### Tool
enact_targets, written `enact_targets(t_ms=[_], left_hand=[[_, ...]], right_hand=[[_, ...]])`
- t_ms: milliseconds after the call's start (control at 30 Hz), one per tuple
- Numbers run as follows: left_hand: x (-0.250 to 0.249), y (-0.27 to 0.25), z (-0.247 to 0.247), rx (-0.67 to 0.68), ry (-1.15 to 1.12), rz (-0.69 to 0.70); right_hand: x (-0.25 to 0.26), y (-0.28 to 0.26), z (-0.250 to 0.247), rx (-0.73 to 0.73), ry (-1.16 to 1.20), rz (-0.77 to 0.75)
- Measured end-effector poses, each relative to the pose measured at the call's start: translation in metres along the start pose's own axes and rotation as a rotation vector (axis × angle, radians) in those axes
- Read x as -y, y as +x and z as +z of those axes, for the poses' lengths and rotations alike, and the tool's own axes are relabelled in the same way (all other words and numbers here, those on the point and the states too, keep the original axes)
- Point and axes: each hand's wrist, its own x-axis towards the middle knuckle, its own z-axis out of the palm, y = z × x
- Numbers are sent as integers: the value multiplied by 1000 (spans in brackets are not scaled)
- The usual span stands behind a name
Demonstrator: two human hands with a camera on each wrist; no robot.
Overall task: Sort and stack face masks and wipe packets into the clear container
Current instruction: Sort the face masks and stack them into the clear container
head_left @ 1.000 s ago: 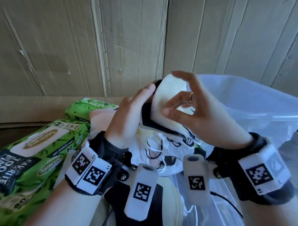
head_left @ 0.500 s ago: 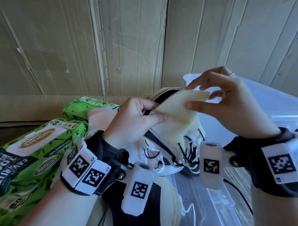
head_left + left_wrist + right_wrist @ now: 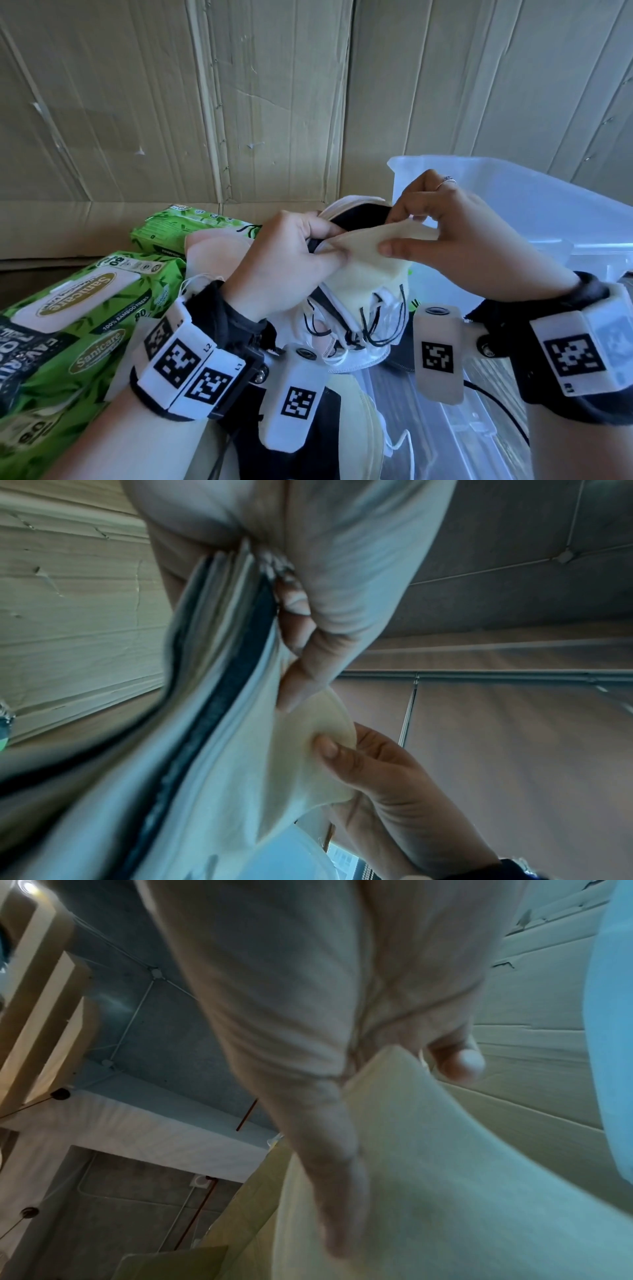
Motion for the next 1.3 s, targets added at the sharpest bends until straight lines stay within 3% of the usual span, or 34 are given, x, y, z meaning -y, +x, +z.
enact_targets(t_ms=[233, 367, 600, 800, 867, 1033, 1167, 1300], left_hand=[[-6, -4, 1, 78, -137, -8], [-4, -4, 4, 111, -159, -37], [-2, -4, 2, 177, -165, -2], [-6, -4, 3, 225, -265, 80], [-7, -4, 3, 228, -271, 122], [-5, -2, -1, 151, -266, 181], [-3, -1, -2, 18, -291, 167], [-7, -2, 4, -212, -439, 77]], right_hand=[[3, -3, -4, -87, 242, 7], [2, 0, 1, -138, 238, 5], [3, -1, -1, -92, 237, -4], [-1, -2, 10, -298, 127, 7], [-3, -6, 20, -294, 181, 41], [-5, -13, 33, -165, 647, 75], [-3, -14, 30, -132, 681, 18], [9, -13, 28, -274, 709, -33]])
